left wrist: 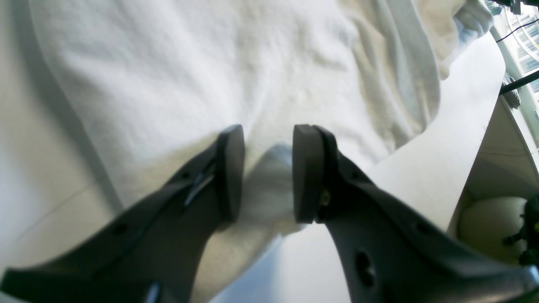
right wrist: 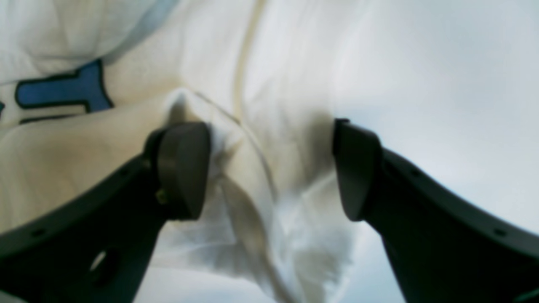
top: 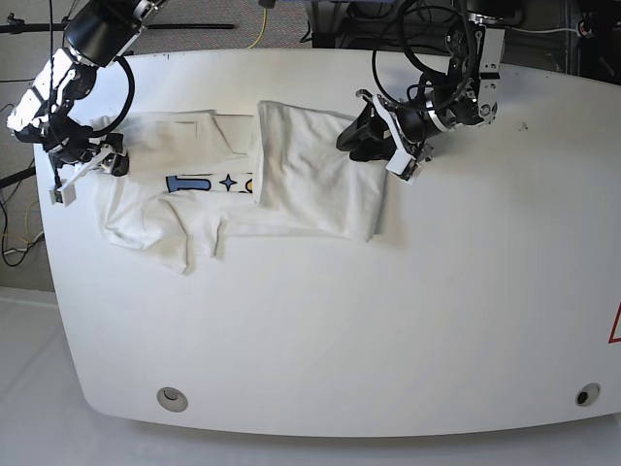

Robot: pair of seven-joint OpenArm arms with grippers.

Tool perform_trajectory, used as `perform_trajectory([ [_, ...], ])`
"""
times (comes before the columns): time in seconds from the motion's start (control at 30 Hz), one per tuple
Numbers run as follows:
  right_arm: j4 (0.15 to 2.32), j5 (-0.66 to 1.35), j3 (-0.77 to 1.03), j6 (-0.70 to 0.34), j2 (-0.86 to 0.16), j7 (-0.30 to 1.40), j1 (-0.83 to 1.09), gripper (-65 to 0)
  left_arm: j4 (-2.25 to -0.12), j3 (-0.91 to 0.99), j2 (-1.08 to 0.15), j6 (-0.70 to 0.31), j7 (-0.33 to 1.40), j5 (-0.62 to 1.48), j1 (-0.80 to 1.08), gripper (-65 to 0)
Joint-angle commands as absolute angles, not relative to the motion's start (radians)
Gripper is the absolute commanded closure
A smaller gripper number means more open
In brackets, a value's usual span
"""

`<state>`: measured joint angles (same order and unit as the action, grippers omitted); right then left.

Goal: Fold the T-shirt properly
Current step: 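Lower the right gripper toward the unfolded strip end near the print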

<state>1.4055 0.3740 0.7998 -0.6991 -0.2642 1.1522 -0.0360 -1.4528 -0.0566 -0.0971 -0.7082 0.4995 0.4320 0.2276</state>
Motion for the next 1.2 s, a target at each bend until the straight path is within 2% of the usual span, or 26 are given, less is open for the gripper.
perform_trajectory([
  [0.0, 1.439, 0.397, 0.830, -0.698, -0.305, 1.135, -0.051, -44.5, -1.452, -0.054, -0.104, -0.698, 0.531, 0.410, 0.233, -19.0],
  [0.73, 1.403, 0.455, 0.897, -0.698, -0.378, 1.153, -0.051, -45.0, -1.456, -0.059, -0.101, -0.698, 0.518, 0.424, 0.237, -18.6],
  [0.93, 1.403, 0.445, 0.891, -0.698, -0.348, 1.153, -0.051, -45.2, -1.457, -0.058, -0.101, -0.698, 0.517, 0.426, 0.238, -18.7],
  [1.0, 1.447, 0.425, 0.885, -0.698, -0.278, 1.178, -0.051, -45.3, -1.455, -0.055, -0.101, -0.698, 0.515, 0.426, 0.236, -18.8],
  [1.17, 1.490, 0.405, 0.883, -0.698, -0.207, 1.201, -0.048, -45.3, -1.458, -0.054, -0.101, -0.698, 0.513, 0.426, 0.237, -18.9],
])
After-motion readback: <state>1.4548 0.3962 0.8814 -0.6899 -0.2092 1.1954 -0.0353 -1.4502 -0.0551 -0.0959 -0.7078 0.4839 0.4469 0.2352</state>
